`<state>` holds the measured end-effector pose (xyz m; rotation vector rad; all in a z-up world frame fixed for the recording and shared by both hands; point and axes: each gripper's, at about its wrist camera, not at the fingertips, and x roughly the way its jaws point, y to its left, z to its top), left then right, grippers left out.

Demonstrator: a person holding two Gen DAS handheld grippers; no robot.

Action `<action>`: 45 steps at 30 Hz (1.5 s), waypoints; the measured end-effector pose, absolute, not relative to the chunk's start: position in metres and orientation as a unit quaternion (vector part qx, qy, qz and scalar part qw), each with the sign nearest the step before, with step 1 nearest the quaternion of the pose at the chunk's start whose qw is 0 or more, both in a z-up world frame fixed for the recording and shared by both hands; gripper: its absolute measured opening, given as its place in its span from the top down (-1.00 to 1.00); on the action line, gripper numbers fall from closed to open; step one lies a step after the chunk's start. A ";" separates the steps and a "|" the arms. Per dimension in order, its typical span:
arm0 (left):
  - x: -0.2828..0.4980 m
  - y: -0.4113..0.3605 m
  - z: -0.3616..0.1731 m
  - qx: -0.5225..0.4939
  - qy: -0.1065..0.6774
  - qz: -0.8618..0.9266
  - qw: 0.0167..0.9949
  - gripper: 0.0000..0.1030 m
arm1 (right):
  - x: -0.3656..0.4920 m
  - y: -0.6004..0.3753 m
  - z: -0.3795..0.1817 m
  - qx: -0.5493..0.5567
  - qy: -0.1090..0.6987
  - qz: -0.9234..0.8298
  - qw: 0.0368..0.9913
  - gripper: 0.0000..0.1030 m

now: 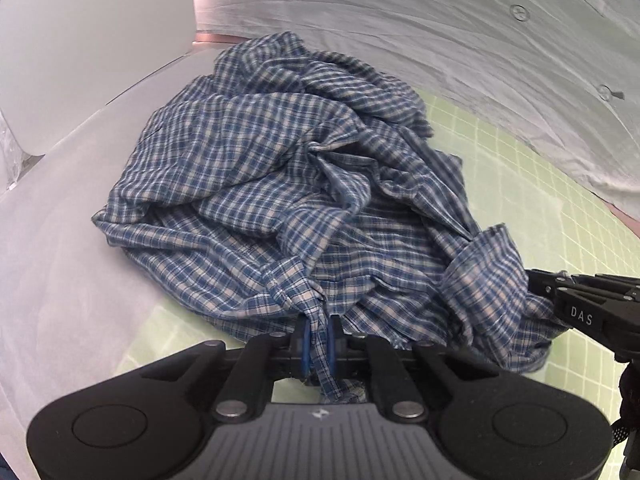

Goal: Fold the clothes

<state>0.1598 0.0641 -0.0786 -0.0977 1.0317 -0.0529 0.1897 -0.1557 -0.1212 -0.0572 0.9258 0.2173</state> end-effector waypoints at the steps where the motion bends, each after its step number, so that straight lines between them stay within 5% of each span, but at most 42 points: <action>1: 0.153 0.055 -0.077 -0.040 0.492 -0.037 0.869 0.83 | 0.178 -0.174 -0.122 -0.019 0.449 0.086 0.889 0.95; 16: 0.027 -0.086 -0.053 -0.002 0.499 -0.157 0.852 0.87 | -0.021 -0.367 -0.124 0.011 0.479 -0.151 0.865 0.95; 28: 0.003 -0.069 -0.043 -0.013 0.484 -0.034 0.874 0.83 | -0.087 -0.491 -0.108 0.025 0.457 -0.286 0.842 0.87; 32: 0.010 -0.066 -0.040 -0.007 0.482 -0.032 0.876 0.48 | -0.089 -0.476 -0.106 0.043 0.439 -0.272 0.855 0.14; 36: 0.011 -0.083 -0.036 0.020 0.469 -0.057 0.881 0.02 | -0.083 -0.462 -0.106 0.068 0.432 -0.268 0.859 -0.20; 45: 0.029 -0.113 -0.054 -0.004 0.486 -0.098 0.868 -0.25 | -0.094 -0.465 -0.119 0.101 0.454 -0.278 0.841 -0.47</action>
